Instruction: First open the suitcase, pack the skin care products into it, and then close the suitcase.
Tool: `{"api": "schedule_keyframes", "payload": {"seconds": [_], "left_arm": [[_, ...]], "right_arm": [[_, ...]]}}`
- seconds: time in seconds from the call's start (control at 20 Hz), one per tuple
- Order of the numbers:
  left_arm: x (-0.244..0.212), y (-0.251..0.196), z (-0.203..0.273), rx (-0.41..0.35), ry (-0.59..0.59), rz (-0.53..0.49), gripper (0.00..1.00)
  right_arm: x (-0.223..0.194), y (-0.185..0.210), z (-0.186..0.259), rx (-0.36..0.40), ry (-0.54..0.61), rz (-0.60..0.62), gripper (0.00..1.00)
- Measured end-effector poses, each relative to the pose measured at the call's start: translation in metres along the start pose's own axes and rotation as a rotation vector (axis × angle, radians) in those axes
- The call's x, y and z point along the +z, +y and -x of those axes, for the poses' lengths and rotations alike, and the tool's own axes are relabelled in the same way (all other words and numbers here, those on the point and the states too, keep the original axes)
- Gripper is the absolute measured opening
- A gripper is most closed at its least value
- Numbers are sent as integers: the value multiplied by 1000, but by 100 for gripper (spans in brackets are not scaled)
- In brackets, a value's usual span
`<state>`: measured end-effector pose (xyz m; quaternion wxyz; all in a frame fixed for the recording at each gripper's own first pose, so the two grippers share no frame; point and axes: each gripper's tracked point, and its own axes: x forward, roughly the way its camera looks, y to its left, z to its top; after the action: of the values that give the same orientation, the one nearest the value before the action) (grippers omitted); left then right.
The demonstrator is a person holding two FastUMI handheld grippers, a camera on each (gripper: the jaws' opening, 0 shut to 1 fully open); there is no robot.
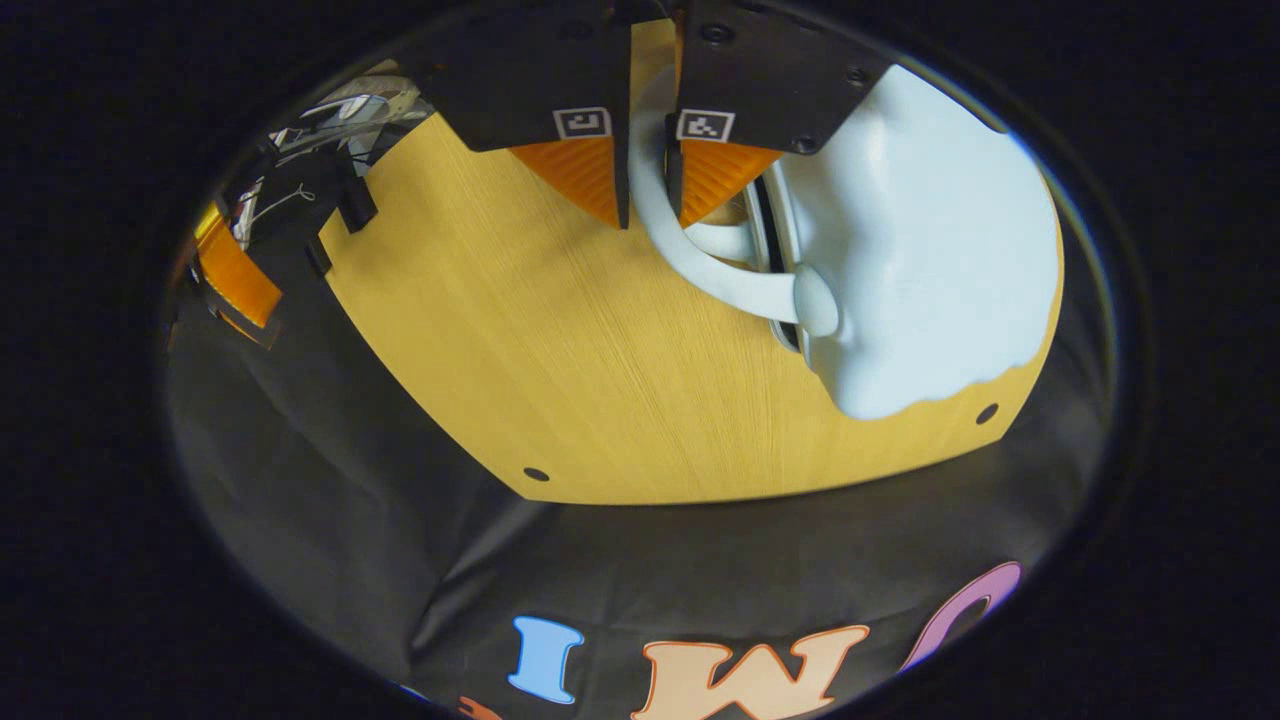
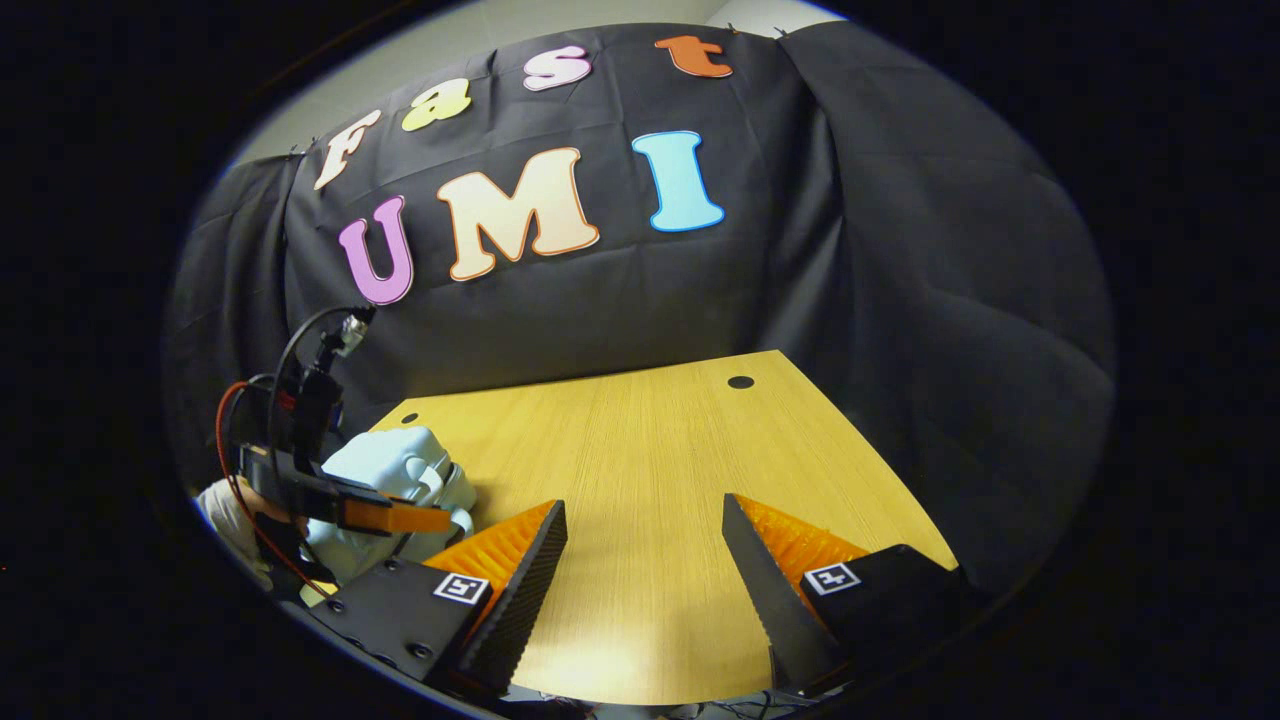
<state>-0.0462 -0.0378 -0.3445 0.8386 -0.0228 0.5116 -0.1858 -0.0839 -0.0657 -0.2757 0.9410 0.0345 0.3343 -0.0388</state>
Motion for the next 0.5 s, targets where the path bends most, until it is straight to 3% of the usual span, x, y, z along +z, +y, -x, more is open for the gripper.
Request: {"api": "schedule_keyframes", "payload": {"seconds": [0.1,0.15,0.2,0.25,0.3,0.35,0.5], "left_arm": [[7,-10,-2,-8,-37,55,34],[14,-10,1,14,-71,37,52],[22,-13,7,33,-123,6,57],[38,-19,12,42,-185,-29,76],[54,-26,25,46,-256,-62,83],[74,-29,44,64,-340,-99,77],[132,-45,93,127,-594,-186,89]], "right_arm": [[5,-1,0,6,-10,10,98],[9,0,0,11,-17,16,98],[13,1,0,17,-24,22,98],[18,2,0,26,-34,29,98],[24,4,1,29,-44,35,98],[33,6,0,37,-60,35,98],[70,19,4,52,-144,27,98]]}}
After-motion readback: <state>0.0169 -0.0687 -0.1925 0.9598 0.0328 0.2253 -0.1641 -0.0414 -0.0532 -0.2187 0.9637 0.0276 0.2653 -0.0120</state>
